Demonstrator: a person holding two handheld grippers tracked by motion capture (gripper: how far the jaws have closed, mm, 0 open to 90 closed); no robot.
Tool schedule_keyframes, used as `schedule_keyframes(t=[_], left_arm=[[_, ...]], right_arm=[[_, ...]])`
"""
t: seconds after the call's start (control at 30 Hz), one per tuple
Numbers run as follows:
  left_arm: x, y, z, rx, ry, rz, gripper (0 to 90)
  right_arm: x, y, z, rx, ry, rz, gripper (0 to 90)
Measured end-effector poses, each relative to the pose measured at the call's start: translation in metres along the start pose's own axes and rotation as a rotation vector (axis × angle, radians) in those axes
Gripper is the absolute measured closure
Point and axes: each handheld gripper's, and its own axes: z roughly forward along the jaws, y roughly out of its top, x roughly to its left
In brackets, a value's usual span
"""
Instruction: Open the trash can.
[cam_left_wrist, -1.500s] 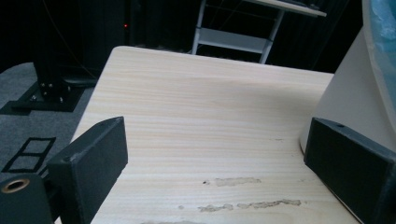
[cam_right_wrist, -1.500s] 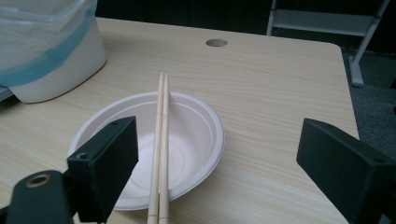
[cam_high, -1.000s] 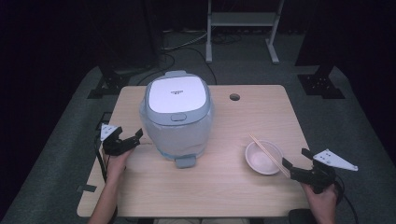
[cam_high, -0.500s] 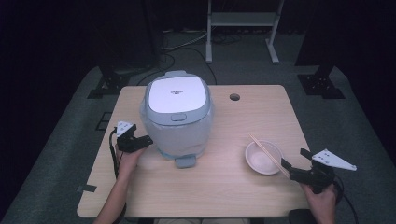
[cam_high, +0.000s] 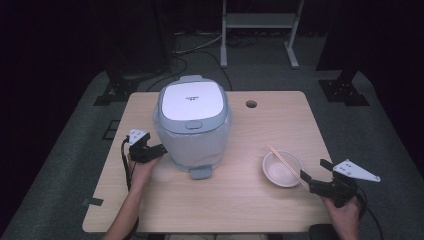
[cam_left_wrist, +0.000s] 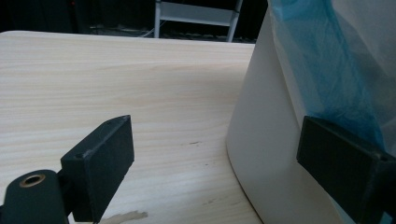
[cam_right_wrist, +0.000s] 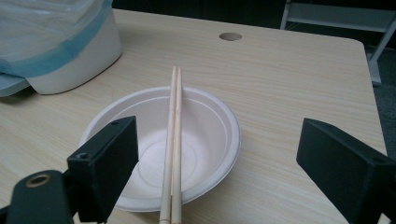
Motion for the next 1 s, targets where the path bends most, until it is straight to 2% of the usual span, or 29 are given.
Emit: schedule_keyframes(t=[0.07,0.43,0.63,0.8,1.0], left_arm=[[-0.003,0.000,0.003,-0.003,-0.005,-0.007,10.1],[-0.021,0.003,0.018,0.008,-0.041,0.013,10.2],[-0.026,0.006,0.024,0.015,-0.051,0.029,10.2],[-0.024,0.008,0.022,0.021,-0.066,0.044,10.0],[-0.017,0.004,0.006,0.040,-0.081,0.060,10.0]], right_arm=[[0.000,0.000,0.000,0.000,0.001,0.001,11.5],[0.000,0.000,0.001,0.006,0.008,0.001,11.5],[0.000,0.000,0.001,0.007,0.010,0.001,11.5],[-0.001,-0.001,0.001,0.009,0.011,0.004,11.5],[-0.001,-0.001,0.001,0.014,0.015,0.009,11.5]])
